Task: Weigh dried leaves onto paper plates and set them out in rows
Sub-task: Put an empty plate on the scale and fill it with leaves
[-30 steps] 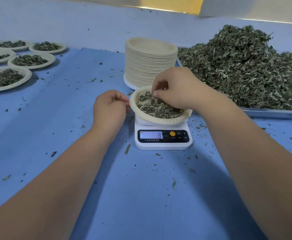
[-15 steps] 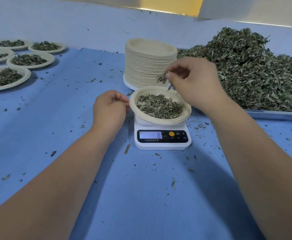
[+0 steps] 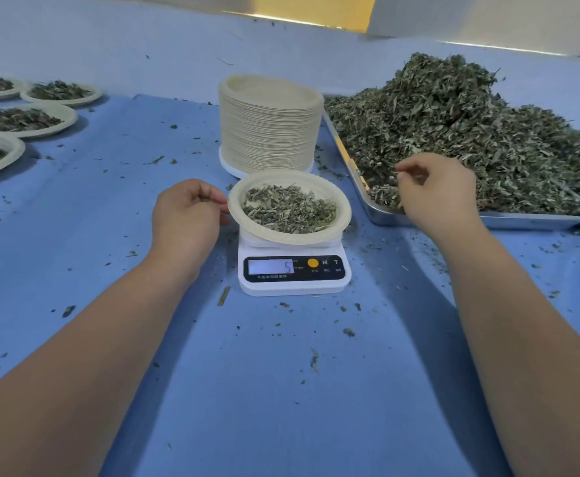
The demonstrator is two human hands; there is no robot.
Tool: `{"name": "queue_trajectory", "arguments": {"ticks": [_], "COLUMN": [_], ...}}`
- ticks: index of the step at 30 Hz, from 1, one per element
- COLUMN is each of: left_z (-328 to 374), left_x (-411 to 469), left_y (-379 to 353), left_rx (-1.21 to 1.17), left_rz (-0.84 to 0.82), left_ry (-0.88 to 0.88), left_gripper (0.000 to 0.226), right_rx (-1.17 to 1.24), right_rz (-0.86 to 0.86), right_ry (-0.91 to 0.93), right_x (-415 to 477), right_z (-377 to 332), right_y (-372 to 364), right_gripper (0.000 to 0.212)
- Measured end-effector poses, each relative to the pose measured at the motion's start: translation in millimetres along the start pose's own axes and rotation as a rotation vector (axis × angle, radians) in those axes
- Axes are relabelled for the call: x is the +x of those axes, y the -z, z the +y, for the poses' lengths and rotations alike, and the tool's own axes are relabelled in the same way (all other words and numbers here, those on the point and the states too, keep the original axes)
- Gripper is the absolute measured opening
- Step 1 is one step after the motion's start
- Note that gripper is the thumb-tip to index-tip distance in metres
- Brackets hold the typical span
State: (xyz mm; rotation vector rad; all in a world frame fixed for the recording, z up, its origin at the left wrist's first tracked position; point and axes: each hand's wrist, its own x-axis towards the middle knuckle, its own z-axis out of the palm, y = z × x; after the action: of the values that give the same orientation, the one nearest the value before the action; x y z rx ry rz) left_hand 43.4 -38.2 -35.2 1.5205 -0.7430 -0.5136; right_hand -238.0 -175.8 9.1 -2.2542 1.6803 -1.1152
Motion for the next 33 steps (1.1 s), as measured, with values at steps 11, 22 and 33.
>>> {"name": "queue_trajectory", "arguments": {"ticks": [11, 22, 33], "left_z": [0, 0, 2], "left_x": [0, 0, 1], "left_y": [4, 4, 5], "left_rx": [-0.015, -0.007, -0.020], "left_rz": [-0.001, -0.011, 0.018], "left_ry": [0.014, 0.011, 0.023], "left_gripper": [0.032, 0.033, 0.036], "right_rx": [0.075, 0.158, 0.065], "right_rz": [0.007, -0.066, -0.064], "right_ry": [0.088, 0.225, 0.212], "right_x": [-6, -14, -16], "right_z": [-8, -27, -29], "right_y": [-8, -13, -8], "right_gripper": [0.017, 0.017, 0.016]}}
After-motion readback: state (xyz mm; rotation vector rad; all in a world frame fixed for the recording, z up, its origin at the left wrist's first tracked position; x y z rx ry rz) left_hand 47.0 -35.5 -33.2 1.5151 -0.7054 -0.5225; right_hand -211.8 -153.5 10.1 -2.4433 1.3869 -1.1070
